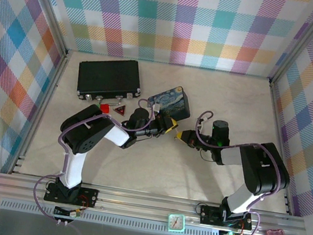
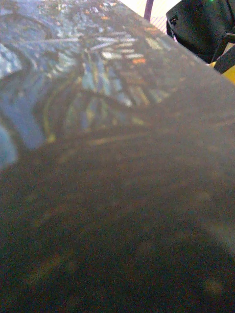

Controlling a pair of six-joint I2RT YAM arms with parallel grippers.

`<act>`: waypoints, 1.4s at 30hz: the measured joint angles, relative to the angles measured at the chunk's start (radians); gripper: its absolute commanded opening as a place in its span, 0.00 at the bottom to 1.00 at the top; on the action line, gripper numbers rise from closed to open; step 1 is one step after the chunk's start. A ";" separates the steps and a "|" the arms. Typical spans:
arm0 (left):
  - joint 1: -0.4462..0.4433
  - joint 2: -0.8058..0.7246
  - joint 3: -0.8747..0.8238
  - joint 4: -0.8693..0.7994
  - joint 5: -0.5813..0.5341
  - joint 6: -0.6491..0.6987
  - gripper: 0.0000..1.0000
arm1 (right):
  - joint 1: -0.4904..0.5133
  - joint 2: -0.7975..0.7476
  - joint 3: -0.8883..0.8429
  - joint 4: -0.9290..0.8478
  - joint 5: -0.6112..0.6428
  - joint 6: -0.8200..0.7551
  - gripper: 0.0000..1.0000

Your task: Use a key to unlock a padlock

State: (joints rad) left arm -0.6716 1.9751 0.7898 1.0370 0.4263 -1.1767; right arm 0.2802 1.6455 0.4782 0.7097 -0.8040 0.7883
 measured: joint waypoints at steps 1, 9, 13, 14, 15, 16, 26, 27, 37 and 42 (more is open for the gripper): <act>0.000 -0.006 0.000 -0.009 0.005 0.003 0.00 | -0.005 -0.002 0.001 -0.002 -0.013 0.010 0.00; 0.000 -0.019 0.013 -0.015 -0.001 0.014 0.00 | -0.027 0.083 0.048 0.079 -0.144 0.191 0.00; 0.000 -0.009 0.014 -0.005 -0.011 0.003 0.00 | -0.035 0.148 0.050 0.205 -0.184 0.321 0.00; 0.000 -0.006 0.014 -0.001 -0.013 0.002 0.00 | -0.036 0.158 0.050 0.226 -0.189 0.342 0.00; 0.000 -0.004 0.014 0.003 -0.014 -0.002 0.00 | -0.039 0.168 0.050 0.245 -0.196 0.362 0.00; 0.000 -0.003 0.015 0.005 -0.016 -0.005 0.00 | -0.042 0.174 0.050 0.258 -0.202 0.377 0.00; 0.000 -0.003 0.034 -0.014 -0.006 -0.016 0.00 | -0.051 0.060 0.108 -0.077 -0.153 0.128 0.00; 0.000 -0.003 0.038 -0.016 -0.001 -0.016 0.00 | -0.051 0.042 0.113 -0.121 -0.138 0.097 0.00; -0.005 -0.005 0.046 -0.044 0.009 -0.013 0.00 | -0.047 -0.040 0.145 -0.345 -0.039 -0.038 0.00; -0.011 -0.005 0.054 -0.043 -0.001 -0.016 0.00 | -0.040 -0.090 0.128 -0.359 0.023 -0.018 0.00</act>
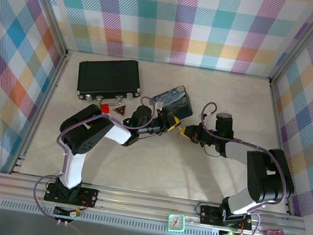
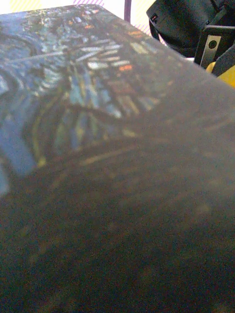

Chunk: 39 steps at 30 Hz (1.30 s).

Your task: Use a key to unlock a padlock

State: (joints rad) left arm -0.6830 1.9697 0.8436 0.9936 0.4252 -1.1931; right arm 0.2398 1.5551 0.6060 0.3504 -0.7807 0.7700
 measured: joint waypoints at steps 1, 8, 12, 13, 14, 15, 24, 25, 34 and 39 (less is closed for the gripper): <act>-0.002 0.000 0.003 0.000 -0.002 0.000 0.00 | 0.000 -0.007 -0.005 0.005 0.008 0.007 0.00; -0.005 0.000 0.006 0.003 -0.023 -0.019 0.00 | 0.004 -0.016 -0.014 0.035 0.041 0.036 0.00; -0.005 0.000 0.006 0.003 -0.021 -0.027 0.00 | 0.003 -0.007 -0.008 0.031 0.027 -0.009 0.00; -0.005 0.000 0.007 0.002 -0.020 -0.026 0.00 | 0.002 -0.001 0.001 0.020 0.018 -0.024 0.00; -0.003 0.000 0.009 -0.001 -0.019 -0.026 0.00 | 0.002 0.005 0.014 0.003 0.006 -0.040 0.00; -0.002 0.000 0.013 -0.005 -0.017 -0.024 0.00 | 0.000 0.009 0.028 -0.019 -0.005 -0.057 0.00; 0.006 0.000 0.057 -0.083 0.048 0.023 0.00 | -0.003 -0.032 0.116 -0.290 0.064 -0.232 0.00; 0.006 0.000 0.057 -0.083 0.051 0.024 0.00 | -0.003 -0.034 0.116 -0.293 0.066 -0.223 0.00; 0.006 0.034 0.053 -0.002 0.037 0.002 0.00 | -0.004 -0.034 0.023 -0.065 0.056 0.105 0.00; 0.006 0.056 0.026 0.092 0.030 -0.027 0.00 | -0.013 -0.028 -0.026 0.084 0.027 0.304 0.00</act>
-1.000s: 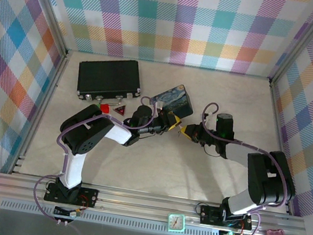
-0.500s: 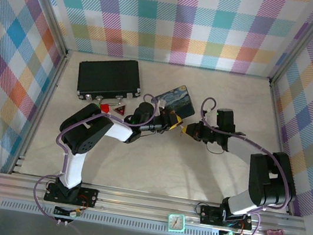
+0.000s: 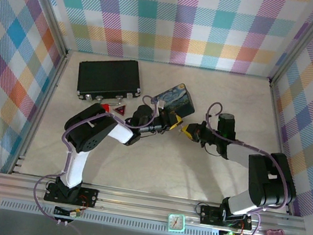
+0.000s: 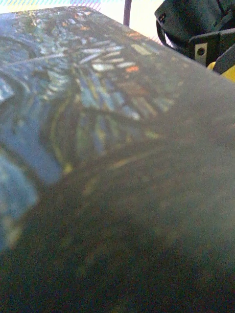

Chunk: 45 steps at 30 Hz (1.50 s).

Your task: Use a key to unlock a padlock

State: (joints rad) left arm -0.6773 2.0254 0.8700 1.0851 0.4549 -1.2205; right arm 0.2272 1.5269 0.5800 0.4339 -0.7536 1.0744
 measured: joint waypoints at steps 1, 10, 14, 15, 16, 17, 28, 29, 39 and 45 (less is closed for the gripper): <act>0.000 0.000 -0.003 0.011 -0.004 -0.001 0.00 | -0.003 0.008 -0.002 0.021 -0.011 0.028 0.00; 0.000 0.000 -0.015 0.014 -0.030 -0.004 0.00 | -0.051 0.199 -0.002 0.319 -0.188 0.195 0.00; 0.000 0.000 -0.015 0.019 -0.034 -0.013 0.00 | -0.052 0.198 -0.002 0.328 -0.190 0.193 0.00; 0.000 0.000 -0.015 0.018 -0.035 -0.014 0.00 | -0.051 0.198 -0.002 0.328 -0.187 0.192 0.00; 0.000 -0.001 -0.015 0.018 -0.039 -0.014 0.00 | -0.050 0.197 -0.002 0.328 -0.182 0.190 0.00; -0.001 -0.001 -0.015 0.016 -0.043 -0.014 0.00 | -0.044 0.196 -0.002 0.327 -0.172 0.188 0.00; -0.013 -0.037 -0.014 -0.051 -0.100 -0.022 0.00 | 0.048 0.084 0.039 0.111 0.042 -0.003 0.00; -0.013 -0.043 -0.014 -0.053 -0.102 -0.024 0.00 | 0.053 0.064 0.044 0.080 0.062 -0.024 0.00; -0.019 -0.059 -0.013 -0.060 -0.151 -0.019 0.00 | 0.083 0.045 0.047 0.090 0.150 0.039 0.00; -0.019 0.010 -0.013 0.051 -0.188 0.005 0.00 | 0.045 0.196 0.015 0.401 0.042 0.420 0.00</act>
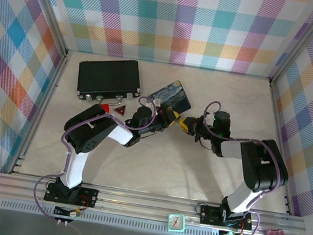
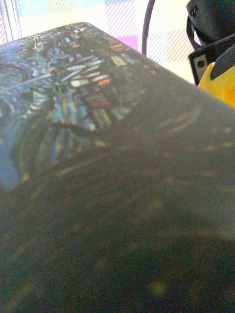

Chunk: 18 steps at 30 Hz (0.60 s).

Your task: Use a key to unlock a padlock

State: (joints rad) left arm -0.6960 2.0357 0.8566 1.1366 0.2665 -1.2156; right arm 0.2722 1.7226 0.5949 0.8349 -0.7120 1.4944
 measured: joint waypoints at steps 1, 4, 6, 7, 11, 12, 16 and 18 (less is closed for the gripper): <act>0.000 0.019 0.000 0.036 -0.008 -0.001 0.00 | -0.003 0.029 -0.005 0.066 -0.007 0.084 0.00; 0.003 0.054 0.000 0.101 -0.023 0.012 0.00 | -0.003 0.087 -0.020 0.213 -0.004 0.316 0.00; 0.003 0.056 -0.001 0.135 -0.026 0.034 0.00 | 0.003 0.081 -0.029 0.258 0.016 0.410 0.00; 0.006 0.056 0.000 0.157 -0.026 0.040 0.00 | 0.006 0.074 -0.029 0.276 0.025 0.442 0.00; 0.018 0.055 0.001 0.238 -0.024 0.074 0.00 | 0.024 0.037 -0.020 0.301 0.071 0.521 0.00; 0.020 0.055 0.002 0.247 -0.024 0.080 0.00 | 0.031 0.034 -0.018 0.307 0.085 0.534 0.00; 0.026 0.055 0.001 0.254 -0.030 0.087 0.00 | 0.052 0.034 -0.018 0.316 0.137 0.560 0.00; 0.027 0.055 -0.001 0.254 -0.035 0.087 0.00 | 0.057 0.036 -0.018 0.316 0.149 0.567 0.00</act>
State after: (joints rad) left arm -0.6693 2.0907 0.8555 1.3907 0.2314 -1.1282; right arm 0.3290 1.7588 0.5770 1.1511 -0.5632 2.0613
